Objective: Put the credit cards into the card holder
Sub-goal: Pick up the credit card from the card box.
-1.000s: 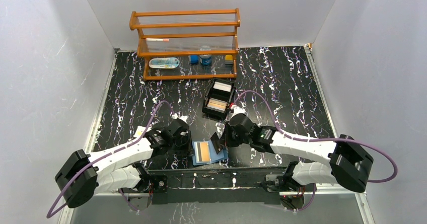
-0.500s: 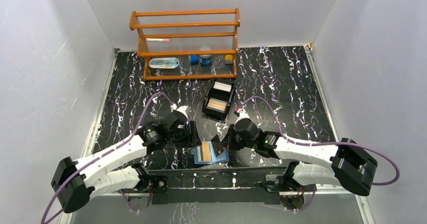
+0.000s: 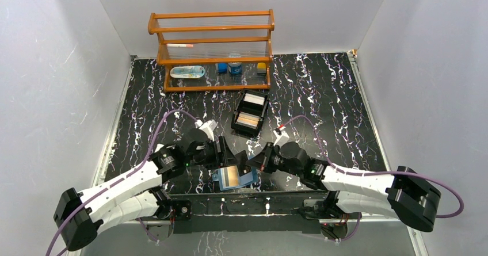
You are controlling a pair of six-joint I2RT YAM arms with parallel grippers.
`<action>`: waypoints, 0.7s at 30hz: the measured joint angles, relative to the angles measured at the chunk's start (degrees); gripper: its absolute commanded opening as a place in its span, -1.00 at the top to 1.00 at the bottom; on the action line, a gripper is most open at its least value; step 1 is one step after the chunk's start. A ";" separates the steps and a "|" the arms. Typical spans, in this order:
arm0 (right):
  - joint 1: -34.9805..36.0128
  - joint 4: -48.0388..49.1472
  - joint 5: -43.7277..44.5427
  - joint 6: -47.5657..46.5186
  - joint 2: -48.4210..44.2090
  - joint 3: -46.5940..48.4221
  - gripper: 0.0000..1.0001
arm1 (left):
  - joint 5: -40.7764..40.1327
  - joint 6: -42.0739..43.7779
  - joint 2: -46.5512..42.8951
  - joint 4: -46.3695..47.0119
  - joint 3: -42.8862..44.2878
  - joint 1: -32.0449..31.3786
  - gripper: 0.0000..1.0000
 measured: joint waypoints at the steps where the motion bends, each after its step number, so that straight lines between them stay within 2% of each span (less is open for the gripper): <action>1: 0.00 1.73 0.07 0.63 -1.01 -1.68 1.00 | 0.26 -0.90 -1.14 1.03 -1.38 0.00 -0.25; 4: 0.00 3.37 0.90 1.95 -2.29 -4.35 1.00 | 0.63 -3.54 -3.80 3.91 -4.59 0.00 -0.26; 13: 0.00 7.15 2.32 4.28 -2.34 -6.45 1.00 | 2.19 -9.44 -3.72 15.17 -12.04 0.00 -0.25; 21: 0.00 13.81 1.64 5.64 -2.89 -8.96 1.00 | 2.54 -12.24 -3.82 22.08 -13.25 0.00 -0.20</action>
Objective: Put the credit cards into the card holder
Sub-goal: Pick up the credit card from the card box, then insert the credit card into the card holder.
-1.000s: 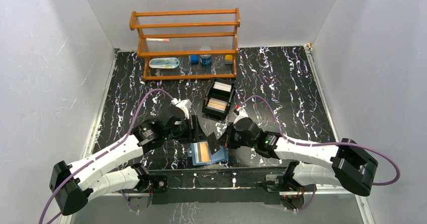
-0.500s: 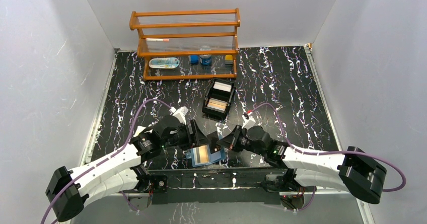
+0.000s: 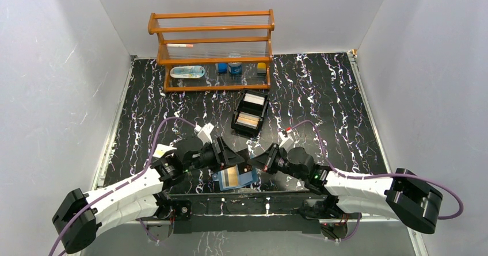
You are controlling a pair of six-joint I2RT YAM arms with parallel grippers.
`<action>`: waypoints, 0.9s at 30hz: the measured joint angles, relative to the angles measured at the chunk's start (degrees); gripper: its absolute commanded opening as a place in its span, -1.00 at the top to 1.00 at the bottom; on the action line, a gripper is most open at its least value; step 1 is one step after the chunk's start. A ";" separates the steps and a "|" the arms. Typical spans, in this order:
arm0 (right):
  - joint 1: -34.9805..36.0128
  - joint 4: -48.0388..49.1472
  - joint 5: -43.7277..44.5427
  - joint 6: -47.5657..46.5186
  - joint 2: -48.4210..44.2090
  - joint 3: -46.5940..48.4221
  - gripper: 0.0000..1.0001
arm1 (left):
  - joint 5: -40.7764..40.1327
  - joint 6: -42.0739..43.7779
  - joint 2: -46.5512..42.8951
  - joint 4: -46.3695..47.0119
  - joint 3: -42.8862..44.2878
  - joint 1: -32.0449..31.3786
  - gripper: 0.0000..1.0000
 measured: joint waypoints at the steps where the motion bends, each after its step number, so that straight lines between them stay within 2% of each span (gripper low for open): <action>1: 0.00 0.92 -0.22 0.13 -0.11 -0.22 1.00 | 0.13 -0.44 0.00 1.27 -0.50 0.00 -0.20; 6: 0.00 5.35 -1.18 0.90 -0.15 -0.33 1.00 | 0.59 -1.51 0.04 3.43 -1.75 0.00 -0.21; 8: 0.00 7.10 -1.60 1.38 -0.13 -0.57 1.00 | 0.70 -1.53 0.04 4.46 -1.75 0.00 0.05; 11: 0.00 8.92 -2.23 1.77 0.09 -0.85 0.99 | 0.92 -1.99 0.17 5.75 -1.81 0.00 0.65; 13: -0.13 9.73 -2.25 1.86 0.20 -0.96 0.80 | 0.50 -1.66 0.17 5.53 -2.03 0.28 0.93; 14: -0.15 9.51 -1.86 1.57 0.24 -0.98 0.68 | 0.59 -1.70 0.13 5.35 -2.21 0.52 1.00; 17: -0.11 6.10 -1.53 1.36 -0.07 -1.22 0.37 | 0.90 -1.29 -0.72 4.76 -2.23 0.55 1.00; 20: 0.15 -1.97 -0.37 -0.13 -2.51 -0.31 0.11 | 0.37 -0.22 -1.99 1.70 -2.19 0.22 1.00; 23: 0.22 -13.92 2.54 -3.45 -3.50 4.72 -0.03 | -0.98 0.57 -2.38 -2.08 -2.23 0.22 1.00; 27: 0.24 -25.68 5.01 -8.57 1.64 15.89 -0.10 | -2.38 1.31 -1.90 -5.92 -2.27 0.22 1.00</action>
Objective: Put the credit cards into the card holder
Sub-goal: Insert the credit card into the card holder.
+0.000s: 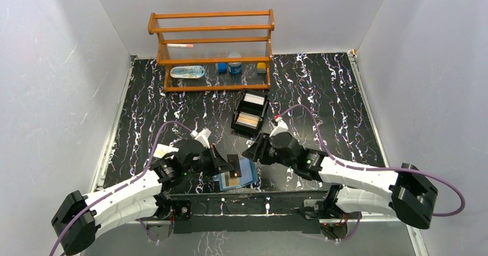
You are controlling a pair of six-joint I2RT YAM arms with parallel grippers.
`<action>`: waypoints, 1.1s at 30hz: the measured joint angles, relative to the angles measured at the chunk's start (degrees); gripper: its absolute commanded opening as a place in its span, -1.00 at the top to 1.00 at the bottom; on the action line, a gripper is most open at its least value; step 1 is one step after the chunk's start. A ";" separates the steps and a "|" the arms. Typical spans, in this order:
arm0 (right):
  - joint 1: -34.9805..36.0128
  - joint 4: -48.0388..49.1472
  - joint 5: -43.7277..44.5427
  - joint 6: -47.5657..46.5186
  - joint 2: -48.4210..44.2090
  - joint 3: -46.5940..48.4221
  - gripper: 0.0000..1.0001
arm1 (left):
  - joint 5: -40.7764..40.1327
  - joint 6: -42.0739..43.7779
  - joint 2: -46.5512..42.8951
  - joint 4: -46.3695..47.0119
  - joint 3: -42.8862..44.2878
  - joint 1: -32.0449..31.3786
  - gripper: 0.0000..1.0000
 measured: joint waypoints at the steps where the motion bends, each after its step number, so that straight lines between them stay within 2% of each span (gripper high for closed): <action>1: 0.04 -1.62 0.26 -1.01 1.60 2.03 -0.10 | -0.15 0.17 0.26 -0.55 0.00 0.00 1.00; 6: 0.74 -9.66 2.19 -5.42 10.82 8.90 -0.04 | -0.96 1.40 3.08 -2.84 0.04 0.00 1.00; 13: 1.64 -16.61 3.76 -8.13 16.48 9.29 0.16 | -1.09 2.03 4.61 -3.15 -0.04 0.00 1.00; 21: 1.64 -16.35 4.11 -8.11 16.74 7.39 0.29 | 0.00 3.37 7.89 0.98 -0.96 0.00 1.00; 33: 1.64 -12.90 4.09 -7.39 16.61 4.52 0.33 | 0.61 2.93 11.39 7.91 -4.28 0.00 1.00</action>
